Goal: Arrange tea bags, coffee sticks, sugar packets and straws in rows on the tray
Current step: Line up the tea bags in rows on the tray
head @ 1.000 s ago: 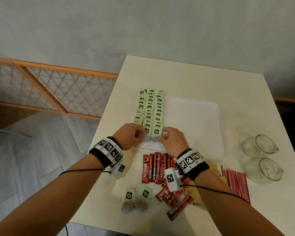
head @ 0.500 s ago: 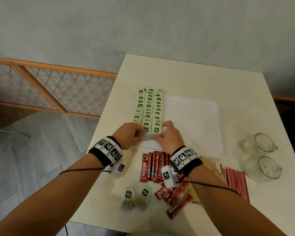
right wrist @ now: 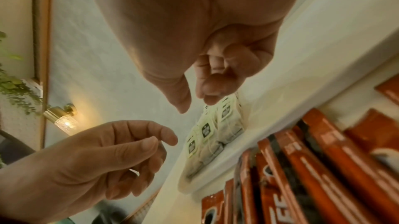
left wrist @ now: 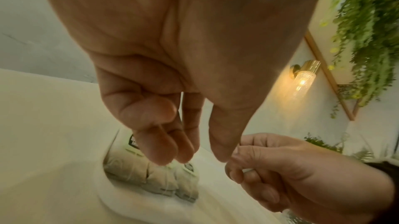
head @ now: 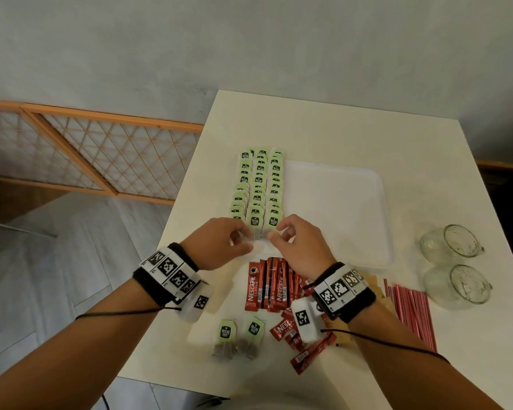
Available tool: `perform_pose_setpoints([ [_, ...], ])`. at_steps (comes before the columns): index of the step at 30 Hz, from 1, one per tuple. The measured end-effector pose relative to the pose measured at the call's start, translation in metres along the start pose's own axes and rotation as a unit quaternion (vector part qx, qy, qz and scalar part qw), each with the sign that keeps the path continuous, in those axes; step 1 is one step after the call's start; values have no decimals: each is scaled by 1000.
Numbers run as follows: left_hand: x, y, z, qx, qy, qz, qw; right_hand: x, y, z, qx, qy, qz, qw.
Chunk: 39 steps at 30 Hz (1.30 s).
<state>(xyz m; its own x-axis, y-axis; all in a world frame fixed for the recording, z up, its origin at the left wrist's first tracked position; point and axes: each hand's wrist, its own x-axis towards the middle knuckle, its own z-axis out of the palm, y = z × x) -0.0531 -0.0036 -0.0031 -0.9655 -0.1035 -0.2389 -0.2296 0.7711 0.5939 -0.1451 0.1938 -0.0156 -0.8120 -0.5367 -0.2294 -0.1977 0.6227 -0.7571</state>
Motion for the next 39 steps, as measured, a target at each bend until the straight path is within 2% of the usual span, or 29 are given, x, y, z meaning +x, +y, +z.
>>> perform_pose_setpoints([
  [4,-30,8,-1,42,-88,9,995,-25,-1,-2,20,-51,-36,998],
  [8,-54,2,10,101,-190,-5,977,-49,8,5,18,-96,-66,993],
  [15,-76,-7,30,134,-257,34,957,-68,17,15,11,-161,-86,983],
  [22,-85,-9,46,221,-253,52,940,-72,14,18,4,-168,-105,980],
  [33,-71,-5,38,169,-224,56,958,-74,20,29,-43,-244,-152,957],
  [39,-67,8,25,151,-192,89,966,-74,16,28,-67,-271,-172,945],
])
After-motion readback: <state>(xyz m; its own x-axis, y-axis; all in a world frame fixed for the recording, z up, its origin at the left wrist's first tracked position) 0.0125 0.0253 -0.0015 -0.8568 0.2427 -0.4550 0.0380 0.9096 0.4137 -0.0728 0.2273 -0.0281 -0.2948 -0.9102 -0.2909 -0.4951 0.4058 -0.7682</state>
